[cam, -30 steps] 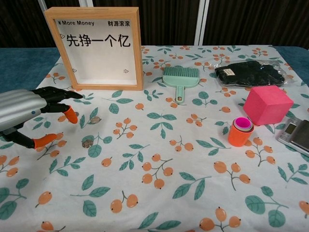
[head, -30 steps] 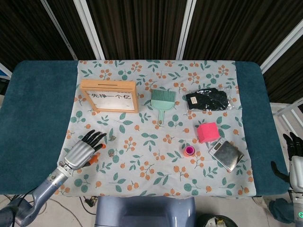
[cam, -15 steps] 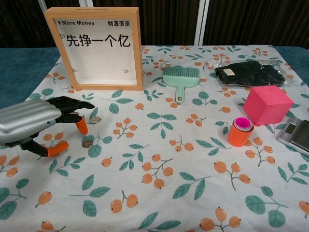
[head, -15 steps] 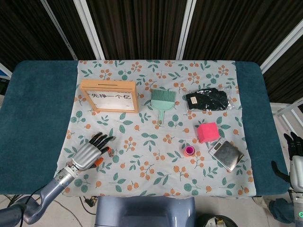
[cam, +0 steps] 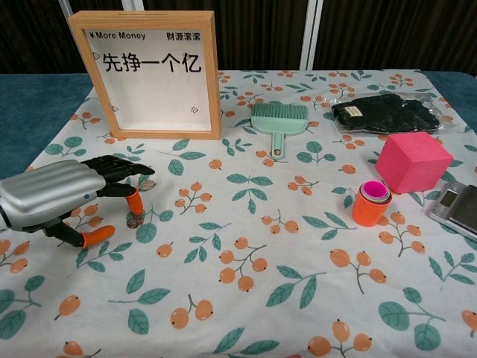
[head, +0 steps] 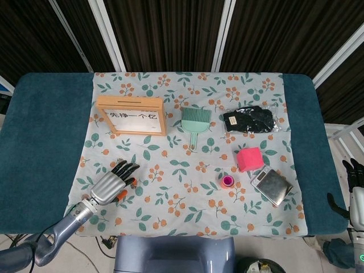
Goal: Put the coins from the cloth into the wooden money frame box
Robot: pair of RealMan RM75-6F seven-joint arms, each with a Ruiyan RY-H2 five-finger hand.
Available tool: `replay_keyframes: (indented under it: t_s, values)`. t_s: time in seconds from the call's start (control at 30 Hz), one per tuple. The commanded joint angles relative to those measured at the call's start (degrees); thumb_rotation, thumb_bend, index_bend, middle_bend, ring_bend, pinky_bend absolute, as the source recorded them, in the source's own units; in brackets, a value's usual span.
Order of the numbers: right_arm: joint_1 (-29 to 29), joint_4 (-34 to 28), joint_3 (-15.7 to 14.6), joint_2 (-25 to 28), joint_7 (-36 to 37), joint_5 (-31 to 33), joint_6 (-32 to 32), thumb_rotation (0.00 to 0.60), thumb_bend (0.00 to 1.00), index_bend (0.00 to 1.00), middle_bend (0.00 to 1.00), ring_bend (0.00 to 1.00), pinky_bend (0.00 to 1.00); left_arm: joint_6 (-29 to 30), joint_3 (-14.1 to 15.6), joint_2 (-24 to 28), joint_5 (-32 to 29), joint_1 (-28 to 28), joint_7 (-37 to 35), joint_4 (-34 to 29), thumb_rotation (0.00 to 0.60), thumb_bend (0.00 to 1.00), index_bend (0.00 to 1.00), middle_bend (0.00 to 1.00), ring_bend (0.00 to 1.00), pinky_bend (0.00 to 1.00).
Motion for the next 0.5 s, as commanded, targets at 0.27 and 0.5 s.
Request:
replay_keyframes:
  t_s: [0.27,0.5]
  values:
    - [0.0,-0.1,0.1,0.2,0.2,0.1,0.0,0.600,0.39,0.09,0.03,0.00,0.00,0.1,1.0,-1.0,0.1,-0.7,-1.3,1.7,0.600,0.41,0.39,0.03,0.00,0.00]
    - [-0.1,-0.2,0.1,0.3,0.3,0.2,-0.1,0.600,0.39,0.09,0.03,0.00,0.00,0.0,1.3,-1.4,-0.1,-1.1,-1.1,2.4,0.600,0.41,0.42,0.03,0.00,0.00]
